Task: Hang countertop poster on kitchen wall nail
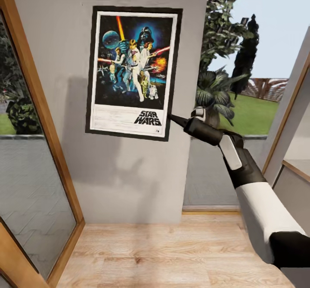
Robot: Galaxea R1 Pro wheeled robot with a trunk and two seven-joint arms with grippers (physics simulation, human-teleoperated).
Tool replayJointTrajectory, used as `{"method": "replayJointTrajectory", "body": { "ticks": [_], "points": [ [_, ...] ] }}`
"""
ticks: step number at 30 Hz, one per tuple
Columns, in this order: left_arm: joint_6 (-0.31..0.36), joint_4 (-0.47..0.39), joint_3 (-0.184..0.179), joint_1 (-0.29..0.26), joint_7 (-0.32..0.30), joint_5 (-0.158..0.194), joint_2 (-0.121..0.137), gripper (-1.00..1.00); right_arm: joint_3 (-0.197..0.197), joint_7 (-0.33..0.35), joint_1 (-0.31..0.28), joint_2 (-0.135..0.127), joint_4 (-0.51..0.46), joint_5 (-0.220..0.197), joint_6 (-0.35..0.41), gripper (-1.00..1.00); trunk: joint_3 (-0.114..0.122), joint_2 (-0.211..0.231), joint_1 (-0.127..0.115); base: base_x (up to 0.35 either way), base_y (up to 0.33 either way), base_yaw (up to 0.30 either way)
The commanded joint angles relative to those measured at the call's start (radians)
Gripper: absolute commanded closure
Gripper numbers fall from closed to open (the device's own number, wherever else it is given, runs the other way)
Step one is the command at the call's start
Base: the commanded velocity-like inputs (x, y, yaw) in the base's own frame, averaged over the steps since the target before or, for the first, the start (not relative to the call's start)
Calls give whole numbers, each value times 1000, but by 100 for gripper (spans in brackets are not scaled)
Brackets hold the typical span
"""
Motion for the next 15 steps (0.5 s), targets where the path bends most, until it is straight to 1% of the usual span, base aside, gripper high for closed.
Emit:
{"method": "replayJointTrajectory", "body": {
  "ticks": [1,3,4,5,7,10,11,15],
  "points": [
    [-3,-1,-9,-1,-11,11,1,-100,15,17,-5,-5,24,5,-7,100,0,-1,0,0,0,0],
    [-3,-1,-9,-1,-17,11,1,-100,41,36,-7,-11,36,31,-30,100,0,-1,0,0,0,0],
    [-3,-1,-8,-1,-24,11,1,-100,99,73,-9,-21,53,96,-100,100,0,-1,0,0,0,0],
    [-3,-1,-8,-1,-26,11,1,-100,110,80,-10,-23,57,109,-116,100,0,-1,0,0,0,0],
    [-3,-1,-8,0,-28,11,1,-100,120,85,-10,-25,59,124,-130,100,0,-1,0,0,0,0],
    [-3,-1,-8,0,-29,11,1,-100,126,90,-10,-30,57,161,-139,100,0,-1,0,0,0,0],
    [-3,-1,-8,0,-29,11,1,-100,128,93,-10,-36,56,188,-141,100,0,-1,0,0,0,0],
    [-3,-1,-8,-1,-30,11,1,-100,130,110,-11,-45,54,228,-144,100,0,-1,0,0,0,0]
  ]
}}
